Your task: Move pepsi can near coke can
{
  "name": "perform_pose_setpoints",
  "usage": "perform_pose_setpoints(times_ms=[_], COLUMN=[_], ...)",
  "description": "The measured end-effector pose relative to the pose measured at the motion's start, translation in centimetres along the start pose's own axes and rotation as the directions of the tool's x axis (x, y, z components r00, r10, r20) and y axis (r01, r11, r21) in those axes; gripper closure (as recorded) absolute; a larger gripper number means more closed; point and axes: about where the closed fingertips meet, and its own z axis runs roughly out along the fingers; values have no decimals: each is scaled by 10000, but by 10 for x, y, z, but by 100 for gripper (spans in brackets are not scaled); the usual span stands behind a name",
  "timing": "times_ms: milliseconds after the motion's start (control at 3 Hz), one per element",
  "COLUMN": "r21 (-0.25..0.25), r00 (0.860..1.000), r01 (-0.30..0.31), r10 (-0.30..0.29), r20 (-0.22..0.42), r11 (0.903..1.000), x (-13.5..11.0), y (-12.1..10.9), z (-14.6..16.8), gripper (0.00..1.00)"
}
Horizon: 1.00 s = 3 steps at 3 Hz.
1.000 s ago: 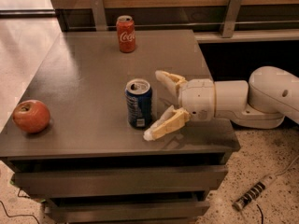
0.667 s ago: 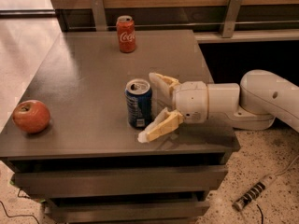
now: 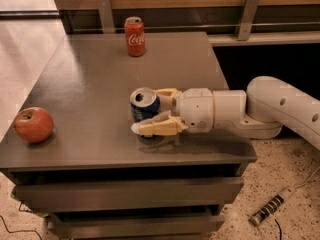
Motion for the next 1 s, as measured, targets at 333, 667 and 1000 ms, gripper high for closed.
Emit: perform_pose_setpoints(times_ms=[333, 667, 1000], r21=[-33, -74, -111], r00=[10000, 10000, 10000], r01=[17, 37, 56], r10=[-17, -37, -56], r20=[-5, -5, -4], r11=[10000, 10000, 9999], x=[-1, -2, -3], y=[1, 2, 3], z=[2, 4, 5], gripper=[64, 87, 100])
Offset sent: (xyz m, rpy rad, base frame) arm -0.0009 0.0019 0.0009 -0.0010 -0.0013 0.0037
